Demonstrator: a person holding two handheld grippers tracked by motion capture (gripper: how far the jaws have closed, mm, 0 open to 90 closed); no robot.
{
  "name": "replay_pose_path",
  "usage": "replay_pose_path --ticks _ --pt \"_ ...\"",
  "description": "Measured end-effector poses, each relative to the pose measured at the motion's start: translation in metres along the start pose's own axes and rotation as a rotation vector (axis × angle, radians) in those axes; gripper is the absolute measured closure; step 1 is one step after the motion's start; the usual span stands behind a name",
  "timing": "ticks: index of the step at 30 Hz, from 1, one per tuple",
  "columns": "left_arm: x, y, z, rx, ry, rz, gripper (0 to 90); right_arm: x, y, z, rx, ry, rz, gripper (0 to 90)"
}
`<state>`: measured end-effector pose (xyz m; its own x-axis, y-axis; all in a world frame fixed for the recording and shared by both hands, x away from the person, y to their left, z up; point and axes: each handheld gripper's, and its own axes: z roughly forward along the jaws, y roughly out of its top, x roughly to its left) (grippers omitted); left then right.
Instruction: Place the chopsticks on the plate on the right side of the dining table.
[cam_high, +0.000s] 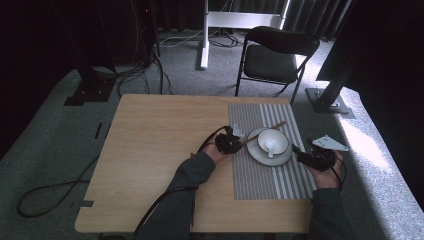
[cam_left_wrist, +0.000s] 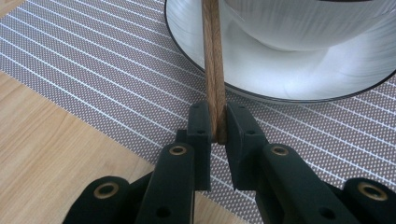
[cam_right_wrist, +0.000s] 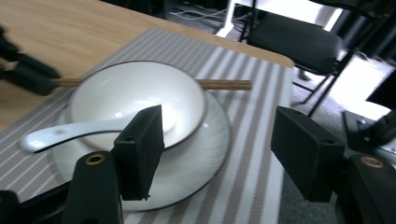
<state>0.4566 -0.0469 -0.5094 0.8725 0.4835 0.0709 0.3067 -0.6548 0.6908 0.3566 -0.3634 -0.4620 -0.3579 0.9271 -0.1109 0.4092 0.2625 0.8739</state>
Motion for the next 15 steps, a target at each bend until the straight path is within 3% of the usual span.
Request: replay_pose_path --ticks 5,15 --pt "0.003 -0.001 0.001 -0.001 -0.014 0.011 80.6 -0.007 0.001 0.012 -0.003 -0.051 0.035 33.9" --pt "0.004 0.002 0.003 -0.002 -0.025 0.031 80.6 -0.021 0.006 0.037 0.026 -0.086 0.061 33.9"
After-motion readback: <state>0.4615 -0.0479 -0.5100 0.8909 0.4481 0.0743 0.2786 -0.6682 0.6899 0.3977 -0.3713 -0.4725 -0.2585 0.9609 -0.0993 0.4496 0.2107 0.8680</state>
